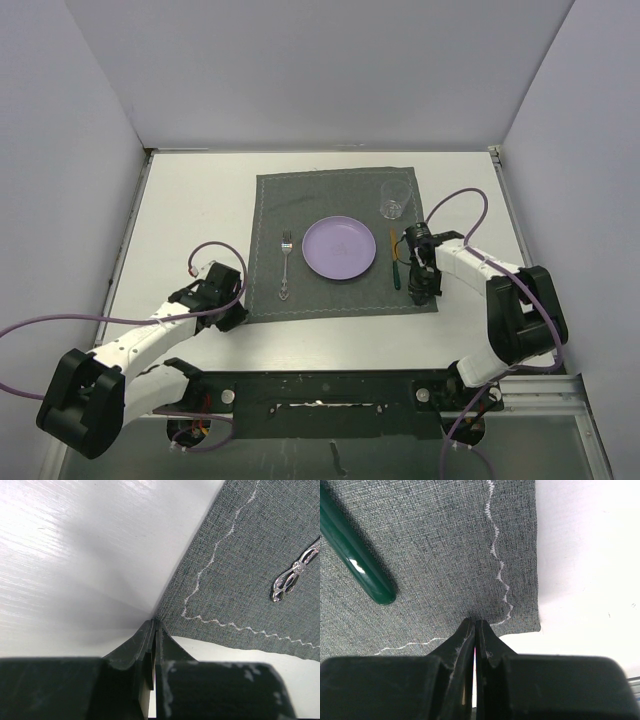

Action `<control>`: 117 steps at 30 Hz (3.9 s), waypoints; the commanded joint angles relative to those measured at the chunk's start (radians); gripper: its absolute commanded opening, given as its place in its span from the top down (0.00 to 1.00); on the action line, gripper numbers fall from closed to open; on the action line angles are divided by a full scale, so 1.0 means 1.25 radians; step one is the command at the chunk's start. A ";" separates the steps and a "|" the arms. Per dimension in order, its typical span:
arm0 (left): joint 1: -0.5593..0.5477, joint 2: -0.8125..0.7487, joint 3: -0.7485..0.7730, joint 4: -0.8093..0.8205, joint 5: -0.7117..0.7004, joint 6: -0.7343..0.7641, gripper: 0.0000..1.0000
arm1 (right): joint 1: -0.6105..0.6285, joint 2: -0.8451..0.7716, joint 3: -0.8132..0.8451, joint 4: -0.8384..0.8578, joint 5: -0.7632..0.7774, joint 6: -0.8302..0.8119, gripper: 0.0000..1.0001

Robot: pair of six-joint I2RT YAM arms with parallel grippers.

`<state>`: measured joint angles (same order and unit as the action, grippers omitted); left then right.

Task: Set the dinner table for one person
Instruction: Adjust the napkin at the center of the board.

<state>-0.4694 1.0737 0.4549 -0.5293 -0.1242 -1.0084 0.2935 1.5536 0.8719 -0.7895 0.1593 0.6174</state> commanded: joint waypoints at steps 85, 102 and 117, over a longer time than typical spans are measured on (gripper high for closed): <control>0.237 0.990 1.006 0.515 0.294 0.325 1.00 | -0.010 -0.105 0.004 -0.025 -0.048 -0.074 1.00; 0.237 1.065 1.103 0.385 0.242 0.305 1.00 | -0.017 -0.107 0.016 -0.039 -0.046 -0.081 1.00; 0.238 1.115 1.178 0.331 0.235 0.304 1.00 | -0.031 -0.100 0.024 -0.046 -0.045 -0.086 1.00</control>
<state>-0.1791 2.4393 1.8694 -0.1024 0.1864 -0.6262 0.2623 1.4212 0.8635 -0.8429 0.1001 0.5190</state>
